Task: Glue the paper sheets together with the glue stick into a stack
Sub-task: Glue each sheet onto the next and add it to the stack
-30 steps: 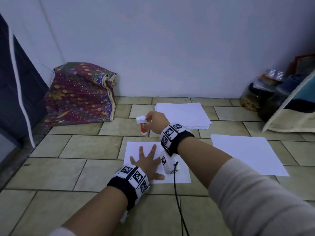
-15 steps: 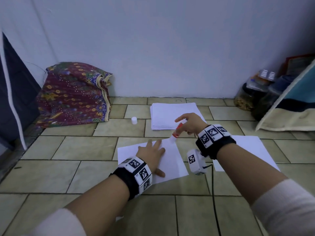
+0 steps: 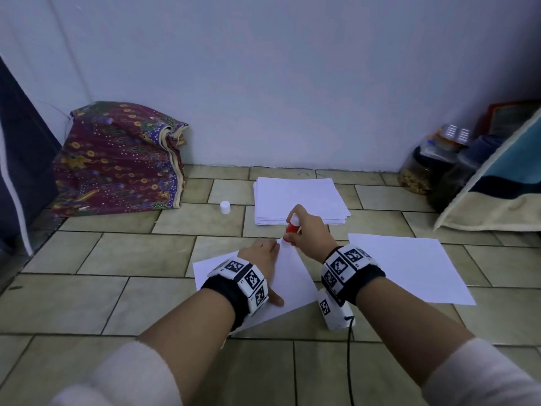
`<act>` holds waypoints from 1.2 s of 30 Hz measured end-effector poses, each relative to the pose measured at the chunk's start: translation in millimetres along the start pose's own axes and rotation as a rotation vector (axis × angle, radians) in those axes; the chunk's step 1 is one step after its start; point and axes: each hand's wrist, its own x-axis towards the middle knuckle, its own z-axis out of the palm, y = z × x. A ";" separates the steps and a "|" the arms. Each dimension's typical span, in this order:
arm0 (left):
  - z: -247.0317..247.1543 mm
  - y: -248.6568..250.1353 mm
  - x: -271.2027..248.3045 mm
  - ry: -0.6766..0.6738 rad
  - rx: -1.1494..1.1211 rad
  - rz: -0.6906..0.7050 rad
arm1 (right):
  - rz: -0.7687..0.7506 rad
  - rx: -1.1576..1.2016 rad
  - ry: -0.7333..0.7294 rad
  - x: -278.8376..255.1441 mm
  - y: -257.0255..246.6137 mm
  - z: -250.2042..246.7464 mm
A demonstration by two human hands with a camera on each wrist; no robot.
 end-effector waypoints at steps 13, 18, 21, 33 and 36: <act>-7.9 6.6 -5.9 0.051 0.045 -0.021 | -0.177 -0.256 -0.274 -16.4 -4.2 -20.7; -8.7 6.2 -6.9 0.054 0.059 0.005 | -0.208 -0.219 -0.343 -42.4 3.6 -30.4; -10.9 4.6 -4.9 0.031 0.103 0.029 | -0.212 -0.199 -0.381 -57.7 11.4 -35.7; -10.8 -12.3 -13.8 0.016 0.212 -0.025 | 0.293 0.730 -0.097 -71.7 40.9 -48.3; -5.5 -13.7 -16.1 0.065 0.157 0.113 | 0.432 0.986 0.018 -63.6 42.5 -43.8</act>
